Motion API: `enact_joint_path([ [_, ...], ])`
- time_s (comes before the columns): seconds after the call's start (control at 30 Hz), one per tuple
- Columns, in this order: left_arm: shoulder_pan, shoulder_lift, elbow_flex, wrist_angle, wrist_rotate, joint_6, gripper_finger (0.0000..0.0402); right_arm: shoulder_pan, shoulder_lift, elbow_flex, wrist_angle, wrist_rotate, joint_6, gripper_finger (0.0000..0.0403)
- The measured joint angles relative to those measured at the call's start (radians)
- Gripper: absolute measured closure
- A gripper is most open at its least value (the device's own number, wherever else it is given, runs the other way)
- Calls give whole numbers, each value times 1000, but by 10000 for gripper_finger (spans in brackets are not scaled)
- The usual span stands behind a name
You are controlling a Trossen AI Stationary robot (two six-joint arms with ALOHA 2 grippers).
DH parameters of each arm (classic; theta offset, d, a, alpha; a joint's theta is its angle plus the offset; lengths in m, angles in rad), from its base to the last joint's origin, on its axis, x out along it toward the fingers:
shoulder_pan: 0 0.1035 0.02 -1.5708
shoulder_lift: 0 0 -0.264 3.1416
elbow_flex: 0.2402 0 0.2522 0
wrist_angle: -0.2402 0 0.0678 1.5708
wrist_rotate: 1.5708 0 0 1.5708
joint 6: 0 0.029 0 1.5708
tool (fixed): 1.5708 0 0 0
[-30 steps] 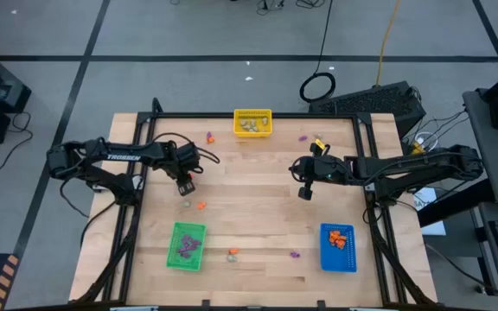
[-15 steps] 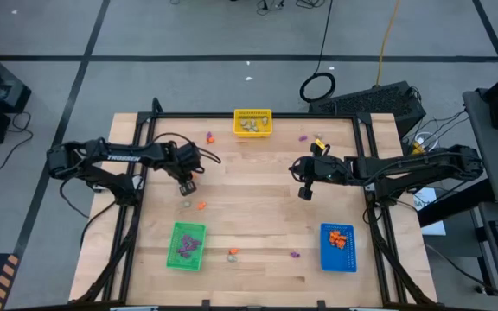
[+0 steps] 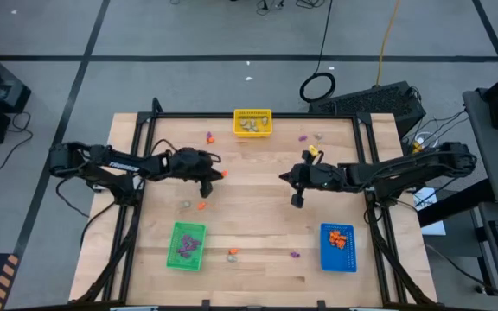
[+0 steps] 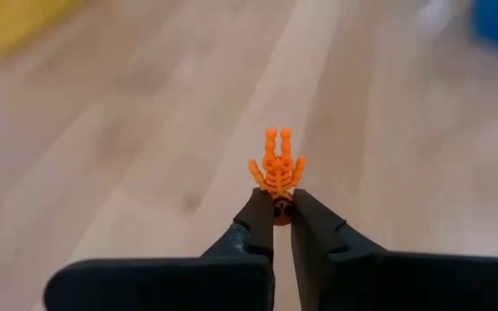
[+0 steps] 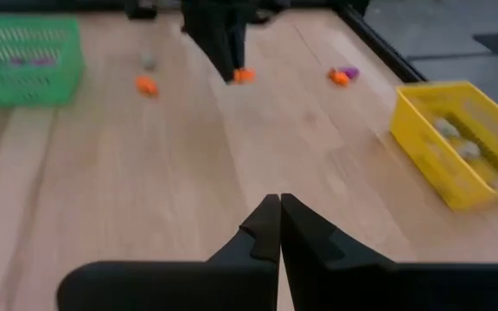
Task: Sort Halloween decoration
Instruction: Put the orange skeleton toy into the blue bin
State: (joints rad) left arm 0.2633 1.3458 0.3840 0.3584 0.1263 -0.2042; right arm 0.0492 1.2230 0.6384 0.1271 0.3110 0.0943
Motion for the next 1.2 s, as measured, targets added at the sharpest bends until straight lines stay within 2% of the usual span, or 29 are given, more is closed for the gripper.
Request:
enact_joint_path([
  [0.1,-45,-1,-37,219,-15,-20,391,5,79,0,145,3,25,396],
  [0.17,-69,-1,-51,304,-22,-25,391,5,129,0,244,3,37,385],
  [0.33,-127,-1,-52,398,11,-27,391,5,232,0,455,-34,19,334],
  [0.5,-168,-1,-51,458,16,-80,391,6,305,37,544,-108,22,272],
  [0.63,-222,-1,-51,494,-160,-94,391,7,360,99,556,-87,97,235],
  [0.77,-278,0,-51,519,-377,-68,391,25,413,173,559,40,120,212],
  [0.87,-312,10,-49,561,-490,-40,391,36,455,234,559,121,91,207],
  [1.0,-346,30,-23,577,-586,0,391,38,508,316,577,162,74,208],
  [1.2,-378,47,32,579,-635,63,391,38,578,426,598,201,70,210],
])
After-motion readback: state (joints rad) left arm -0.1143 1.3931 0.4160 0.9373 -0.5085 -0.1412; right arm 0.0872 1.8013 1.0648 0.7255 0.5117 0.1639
